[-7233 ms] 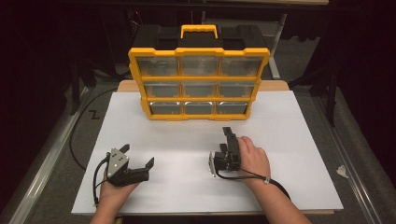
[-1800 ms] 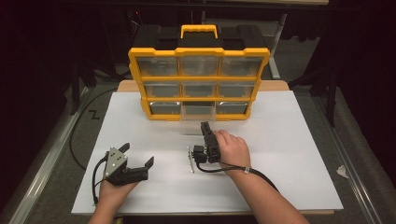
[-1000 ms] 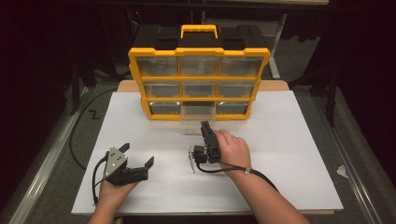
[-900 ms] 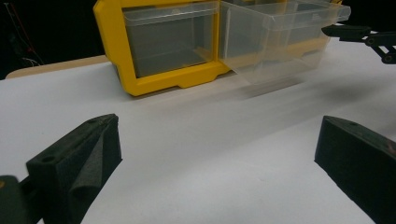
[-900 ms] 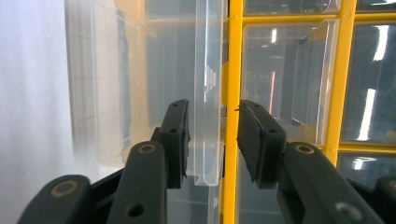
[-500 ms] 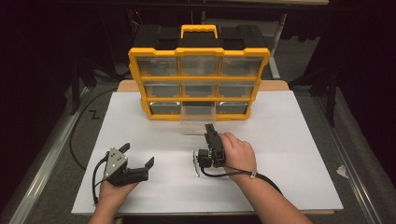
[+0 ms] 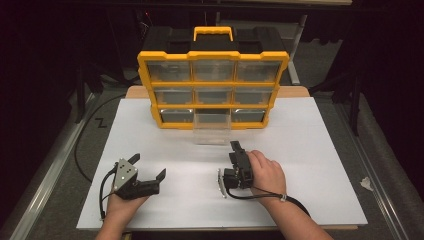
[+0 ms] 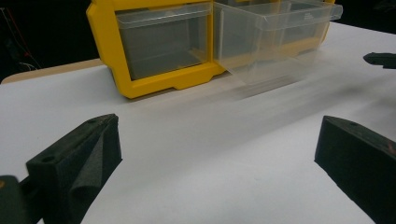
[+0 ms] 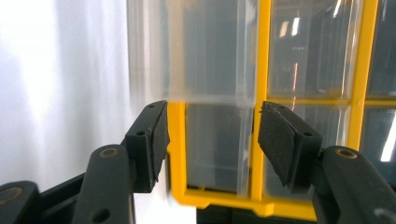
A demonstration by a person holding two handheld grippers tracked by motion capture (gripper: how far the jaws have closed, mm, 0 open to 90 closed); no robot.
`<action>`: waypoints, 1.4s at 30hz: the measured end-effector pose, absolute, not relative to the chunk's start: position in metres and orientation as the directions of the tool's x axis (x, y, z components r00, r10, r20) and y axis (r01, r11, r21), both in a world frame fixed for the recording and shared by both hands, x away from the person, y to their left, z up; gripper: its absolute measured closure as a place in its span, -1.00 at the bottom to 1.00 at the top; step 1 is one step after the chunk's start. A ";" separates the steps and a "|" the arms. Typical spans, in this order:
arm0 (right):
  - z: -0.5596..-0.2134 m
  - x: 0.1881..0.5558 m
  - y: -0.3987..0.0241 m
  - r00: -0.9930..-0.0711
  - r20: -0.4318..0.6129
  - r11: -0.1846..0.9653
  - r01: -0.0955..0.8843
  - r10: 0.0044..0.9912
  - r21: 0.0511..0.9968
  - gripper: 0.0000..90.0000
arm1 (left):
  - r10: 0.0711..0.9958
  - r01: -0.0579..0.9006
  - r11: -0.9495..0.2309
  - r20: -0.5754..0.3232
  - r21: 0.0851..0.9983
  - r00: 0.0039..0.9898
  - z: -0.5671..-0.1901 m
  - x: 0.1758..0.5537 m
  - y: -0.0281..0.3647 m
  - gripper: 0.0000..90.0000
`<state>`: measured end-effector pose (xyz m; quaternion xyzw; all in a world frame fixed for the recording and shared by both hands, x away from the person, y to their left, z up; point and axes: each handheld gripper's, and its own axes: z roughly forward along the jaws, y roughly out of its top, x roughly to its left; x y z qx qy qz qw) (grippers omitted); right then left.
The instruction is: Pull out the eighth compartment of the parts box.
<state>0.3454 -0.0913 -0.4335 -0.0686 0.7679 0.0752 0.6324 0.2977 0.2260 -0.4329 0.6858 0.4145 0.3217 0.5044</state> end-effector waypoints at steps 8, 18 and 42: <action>-0.438 0.334 -0.127 -0.196 -0.981 0.986 -0.167 -0.002 0.031 -0.03 | 0.894 0.246 -0.157 0.032 0.957 0.447 -0.433 0.297 0.225 -0.97; -0.438 0.325 -0.170 -0.186 -0.982 0.992 -0.125 0.006 0.030 -0.05 | 0.892 0.247 -0.171 0.044 0.954 0.449 -0.434 0.298 0.224 -0.97; -0.440 0.326 -0.190 -0.271 -0.959 0.989 -0.098 0.083 0.113 -0.27 | 0.892 0.247 -0.177 0.050 0.953 0.448 -0.434 0.297 0.223 -0.97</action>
